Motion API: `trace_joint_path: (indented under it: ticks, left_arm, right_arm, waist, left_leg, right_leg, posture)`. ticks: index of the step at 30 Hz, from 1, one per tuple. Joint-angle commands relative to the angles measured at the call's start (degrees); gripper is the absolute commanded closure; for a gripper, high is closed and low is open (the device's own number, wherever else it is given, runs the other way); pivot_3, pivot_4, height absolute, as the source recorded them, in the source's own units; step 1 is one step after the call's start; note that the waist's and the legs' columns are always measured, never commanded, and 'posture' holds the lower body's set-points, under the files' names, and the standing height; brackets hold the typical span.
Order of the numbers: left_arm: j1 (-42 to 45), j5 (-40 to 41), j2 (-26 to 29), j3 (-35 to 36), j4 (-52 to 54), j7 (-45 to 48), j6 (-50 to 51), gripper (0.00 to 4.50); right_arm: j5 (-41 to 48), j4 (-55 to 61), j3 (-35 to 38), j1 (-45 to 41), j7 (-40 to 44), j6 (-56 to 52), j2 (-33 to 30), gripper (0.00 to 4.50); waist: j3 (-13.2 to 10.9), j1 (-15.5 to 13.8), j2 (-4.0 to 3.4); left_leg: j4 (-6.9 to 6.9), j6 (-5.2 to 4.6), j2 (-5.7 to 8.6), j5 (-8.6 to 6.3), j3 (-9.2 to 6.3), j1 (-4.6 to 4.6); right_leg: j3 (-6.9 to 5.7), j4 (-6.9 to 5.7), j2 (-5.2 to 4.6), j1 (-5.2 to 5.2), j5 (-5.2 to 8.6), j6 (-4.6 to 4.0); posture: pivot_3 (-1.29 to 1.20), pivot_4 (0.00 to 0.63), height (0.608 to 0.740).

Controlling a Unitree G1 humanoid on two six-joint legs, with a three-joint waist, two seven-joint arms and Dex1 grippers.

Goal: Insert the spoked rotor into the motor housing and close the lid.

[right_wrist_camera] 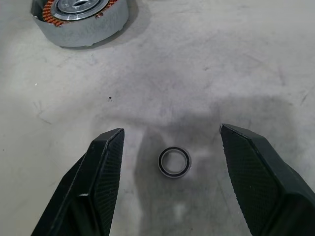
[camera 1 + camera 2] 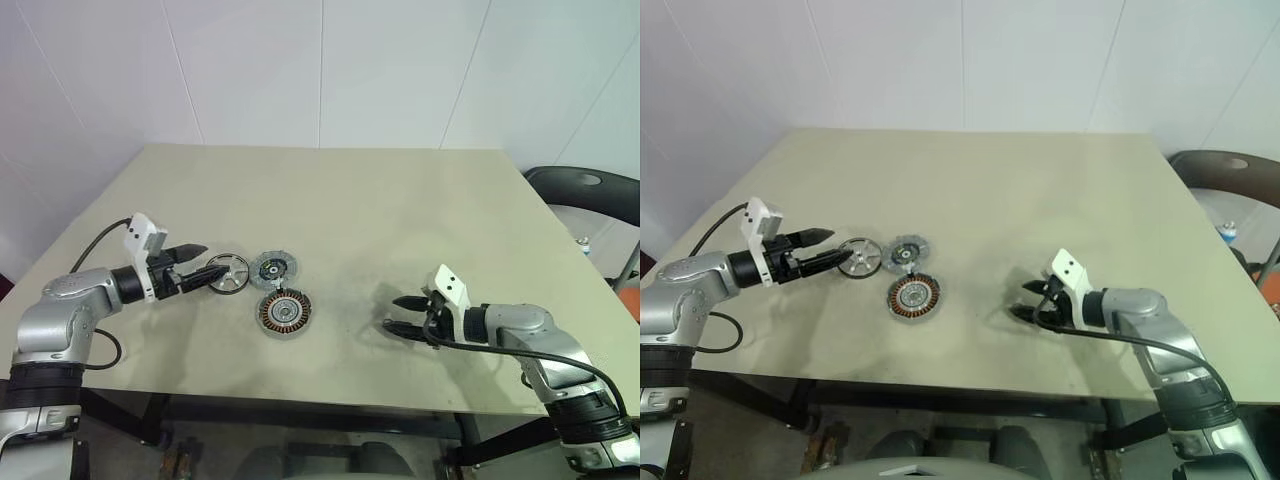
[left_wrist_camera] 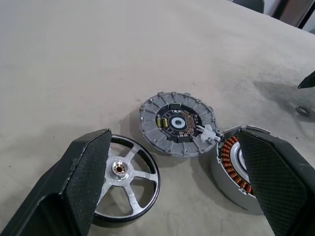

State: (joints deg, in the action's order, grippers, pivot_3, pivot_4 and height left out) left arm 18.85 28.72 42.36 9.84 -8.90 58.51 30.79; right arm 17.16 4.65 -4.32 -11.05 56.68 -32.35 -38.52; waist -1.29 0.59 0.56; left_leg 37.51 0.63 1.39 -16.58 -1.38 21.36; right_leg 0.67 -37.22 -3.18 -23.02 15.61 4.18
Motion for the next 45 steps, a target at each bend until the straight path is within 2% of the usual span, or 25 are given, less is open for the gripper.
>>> trace_joint_path:
  ticks: [1,9,15,45]
  left_arm:
    - [1.93,0.05,0.58,0.61,0.21,0.33,-0.19,0.14]
    - [1.04,0.16,0.33,0.83,0.95,-0.07,-0.14,0.14]
    - [0.61,0.33,0.44,1.17,1.27,-0.21,-0.01,0.14]
    - [-0.15,0.74,0.22,1.32,2.10,-1.08,0.46,0.14]
  right_arm:
    - [0.93,1.15,1.09,-1.83,-0.86,0.15,0.46,1.26]
    - [0.26,-1.15,0.99,-5.05,-3.08,1.45,2.34,1.26]
    - [-2.02,-3.35,-1.15,-2.53,-0.95,3.73,0.07,1.26]
    - [-8.76,-9.22,-5.27,1.27,-2.26,10.57,1.34,1.26]
  waist:
    - [0.00,-0.04,0.01]
    - [-0.02,-0.01,0.05]
    - [-0.05,-0.19,0.10]
    - [-0.02,-0.04,0.20]
  left_leg:
    - [0.01,0.00,0.00,0.00,0.00,0.00]
    - [0.12,0.00,-0.01,0.00,-0.01,0.00]
    - [0.18,-0.04,0.00,-0.02,-0.01,0.02]
    - [0.42,-0.07,-0.03,-0.05,-0.05,-0.25]
  right_leg:
    - [0.00,0.00,0.00,0.00,0.00,0.00]
    - [0.00,-0.02,0.02,0.05,0.00,0.01]
    - [0.00,0.00,0.01,0.10,0.00,0.01]
    - [-0.02,-0.02,0.02,0.48,0.01,-0.01]
  posture:
    - [0.00,0.000,0.740]
    - [0.00,0.000,0.740]
    - [0.00,0.000,0.740]
    - [0.00,0.000,0.740]
